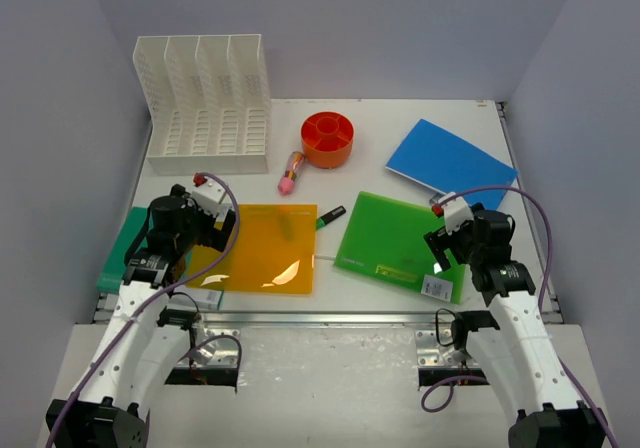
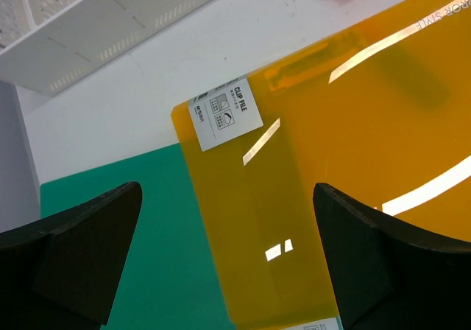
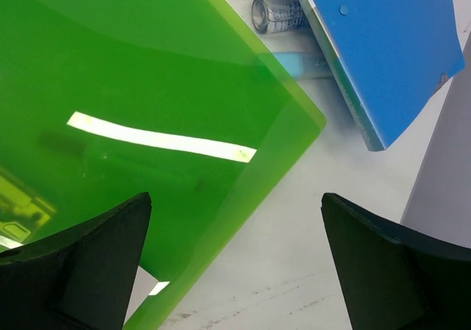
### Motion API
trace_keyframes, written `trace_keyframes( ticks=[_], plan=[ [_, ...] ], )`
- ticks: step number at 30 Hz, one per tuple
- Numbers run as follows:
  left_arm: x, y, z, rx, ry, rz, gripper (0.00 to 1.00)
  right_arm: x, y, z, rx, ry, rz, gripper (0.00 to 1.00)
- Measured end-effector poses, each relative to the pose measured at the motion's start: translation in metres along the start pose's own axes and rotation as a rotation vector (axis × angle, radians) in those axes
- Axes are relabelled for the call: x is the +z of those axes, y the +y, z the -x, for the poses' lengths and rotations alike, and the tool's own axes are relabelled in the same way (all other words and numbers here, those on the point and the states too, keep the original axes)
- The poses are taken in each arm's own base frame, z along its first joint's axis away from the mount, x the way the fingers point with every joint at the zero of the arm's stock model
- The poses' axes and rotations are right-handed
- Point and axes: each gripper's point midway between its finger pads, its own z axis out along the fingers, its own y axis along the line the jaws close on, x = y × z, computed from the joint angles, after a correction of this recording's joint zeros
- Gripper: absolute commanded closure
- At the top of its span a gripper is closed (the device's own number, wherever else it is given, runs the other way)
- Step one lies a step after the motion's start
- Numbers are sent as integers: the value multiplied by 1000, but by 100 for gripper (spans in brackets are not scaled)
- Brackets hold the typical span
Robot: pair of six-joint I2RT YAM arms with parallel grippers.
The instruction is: Organize the desk
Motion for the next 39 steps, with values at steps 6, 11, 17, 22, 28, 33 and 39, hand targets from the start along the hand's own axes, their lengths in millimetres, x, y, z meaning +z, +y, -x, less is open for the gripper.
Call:
trace_keyframes(
  ticks=[6,11,17,22,28,33,39],
  plan=[
    [5,-1,-5,-7,26,-10,0,3,-1,-3,-25,26,4,1],
    [11,0,-4,-8,37,-12,0,11,-14,1,-71,56,-21,5],
    [22,6,5,-7,70,-2,0,31,-44,16,-169,93,-91,16],
    [30,1,16,20,57,1,0,45,-61,26,-259,98,-131,20],
    [37,-7,23,37,50,4,0,63,-66,28,-327,110,-127,24],
    [45,-12,21,38,66,0,0,80,-69,28,-379,118,-128,25],
    [50,-14,23,29,59,2,0,96,-77,31,-442,115,-157,25]
  ],
)
